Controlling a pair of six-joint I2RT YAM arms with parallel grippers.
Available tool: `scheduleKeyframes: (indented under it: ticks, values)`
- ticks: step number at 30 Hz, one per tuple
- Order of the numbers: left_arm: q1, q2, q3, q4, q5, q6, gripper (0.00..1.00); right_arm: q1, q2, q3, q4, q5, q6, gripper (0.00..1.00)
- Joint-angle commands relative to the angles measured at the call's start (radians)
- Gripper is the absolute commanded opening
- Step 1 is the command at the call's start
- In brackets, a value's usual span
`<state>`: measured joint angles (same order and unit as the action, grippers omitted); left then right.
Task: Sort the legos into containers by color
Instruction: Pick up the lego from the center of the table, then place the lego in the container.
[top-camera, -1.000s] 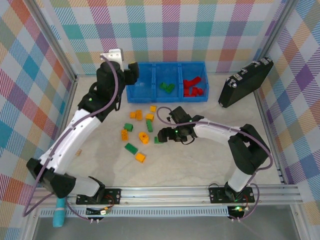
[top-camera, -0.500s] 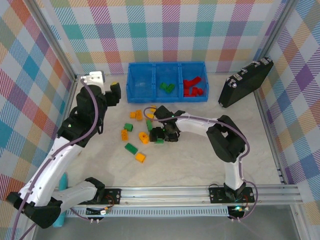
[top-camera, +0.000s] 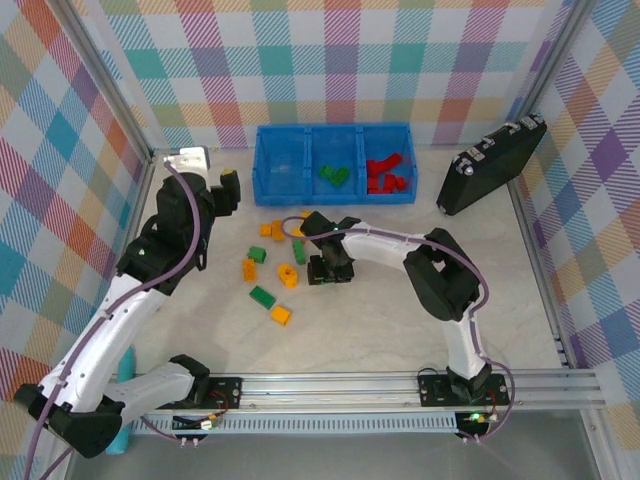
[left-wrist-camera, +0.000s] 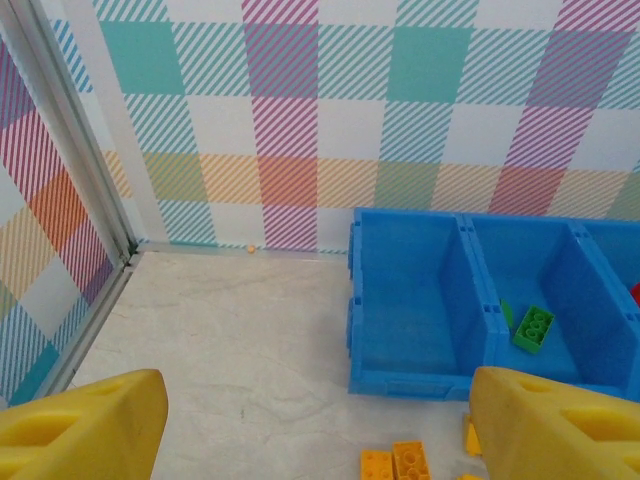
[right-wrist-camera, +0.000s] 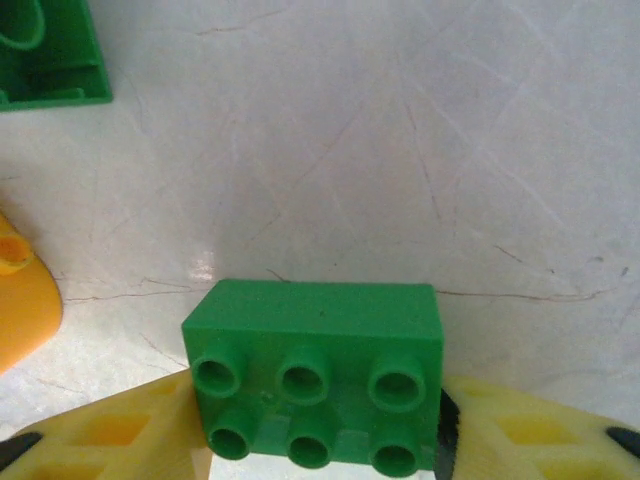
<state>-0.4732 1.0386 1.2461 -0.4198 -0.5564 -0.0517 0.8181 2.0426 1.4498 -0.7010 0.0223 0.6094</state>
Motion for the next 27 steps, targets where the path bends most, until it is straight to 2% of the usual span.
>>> scheduleKeyframes:
  ticks: [1,4,8,14,18,22,27]
  values:
    - [0.013,0.015,-0.006,-0.006,-0.013,-0.004,0.79,0.003,0.090,-0.007,0.021,0.048,-0.047,0.50]
    - [0.016,0.031,-0.003,-0.013,-0.009,-0.013,0.80,-0.002,0.096,0.007,0.023,0.045,-0.069,0.42]
    - [0.018,0.060,-0.005,-0.039,0.010,-0.043,0.79,-0.017,0.048,0.008,0.005,0.061,-0.103,0.38]
    - [0.021,0.137,-0.014,-0.125,0.076,-0.101,0.80,-0.126,-0.115,0.029,-0.084,0.109,-0.186,0.37]
    - [0.022,0.172,-0.036,-0.127,0.143,-0.151,0.80,-0.203,-0.184,0.107,-0.094,0.151,-0.274,0.37]
    - [0.022,0.212,-0.058,-0.113,0.197,-0.186,0.80,-0.230,-0.166,0.183,0.039,0.178,-0.440,0.37]
    - [0.022,0.255,-0.100,-0.093,0.228,-0.201,0.80,-0.249,-0.012,0.384,0.138,0.272,-0.558,0.36]
